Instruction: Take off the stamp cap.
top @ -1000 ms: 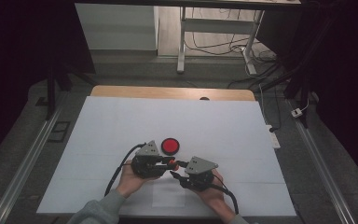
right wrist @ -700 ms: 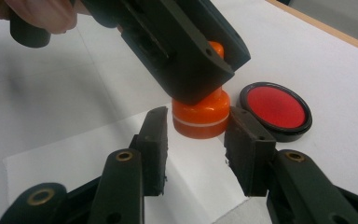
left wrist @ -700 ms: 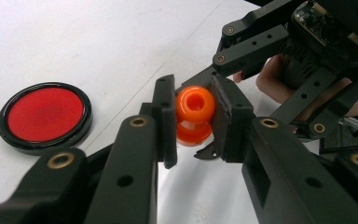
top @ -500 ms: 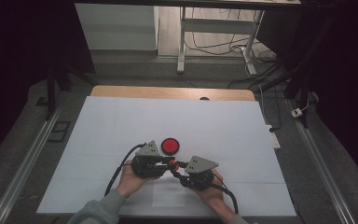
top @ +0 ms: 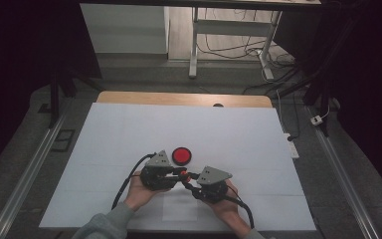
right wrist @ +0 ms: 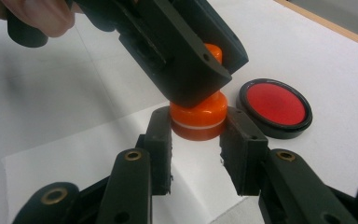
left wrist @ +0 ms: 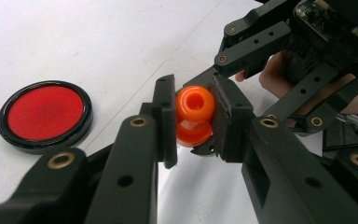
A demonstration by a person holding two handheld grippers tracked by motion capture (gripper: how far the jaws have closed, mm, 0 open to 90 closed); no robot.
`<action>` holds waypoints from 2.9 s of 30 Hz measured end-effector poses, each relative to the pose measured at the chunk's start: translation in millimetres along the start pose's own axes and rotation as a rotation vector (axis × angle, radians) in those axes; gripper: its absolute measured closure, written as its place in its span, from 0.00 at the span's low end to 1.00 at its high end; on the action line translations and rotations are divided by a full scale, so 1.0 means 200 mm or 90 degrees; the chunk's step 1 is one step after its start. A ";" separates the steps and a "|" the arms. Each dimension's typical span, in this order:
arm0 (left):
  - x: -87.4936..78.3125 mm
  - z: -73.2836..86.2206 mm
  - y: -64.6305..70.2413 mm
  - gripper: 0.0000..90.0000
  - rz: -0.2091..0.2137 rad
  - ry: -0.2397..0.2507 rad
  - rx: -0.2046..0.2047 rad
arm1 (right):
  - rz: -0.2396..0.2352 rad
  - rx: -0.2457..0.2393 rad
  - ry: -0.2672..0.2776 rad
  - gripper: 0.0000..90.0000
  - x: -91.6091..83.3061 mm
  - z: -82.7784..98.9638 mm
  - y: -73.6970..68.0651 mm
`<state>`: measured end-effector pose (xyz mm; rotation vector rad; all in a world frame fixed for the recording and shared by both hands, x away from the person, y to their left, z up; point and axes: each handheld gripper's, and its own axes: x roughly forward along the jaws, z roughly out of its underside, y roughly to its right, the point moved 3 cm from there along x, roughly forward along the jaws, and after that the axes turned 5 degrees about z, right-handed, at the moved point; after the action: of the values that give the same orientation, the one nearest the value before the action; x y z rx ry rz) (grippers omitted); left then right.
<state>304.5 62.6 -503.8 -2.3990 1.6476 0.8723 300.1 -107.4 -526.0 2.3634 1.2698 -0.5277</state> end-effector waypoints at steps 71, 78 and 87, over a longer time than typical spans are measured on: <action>-0.14 -0.04 0.01 0.81 -0.039 0.086 0.015 | -0.016 0.009 -0.008 0.72 0.02 0.03 -0.02; -0.10 -0.03 0.02 0.81 -0.019 0.068 0.017 | -0.004 0.018 -0.002 0.72 0.00 0.02 0.00; -0.10 -0.03 0.01 0.81 -0.016 0.071 0.010 | 0.003 0.021 -0.002 0.72 0.00 0.02 0.01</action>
<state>299.7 76.9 -488.3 -2.4940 1.6508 0.7307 301.2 -111.8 -529.2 2.3911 1.2635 -0.5537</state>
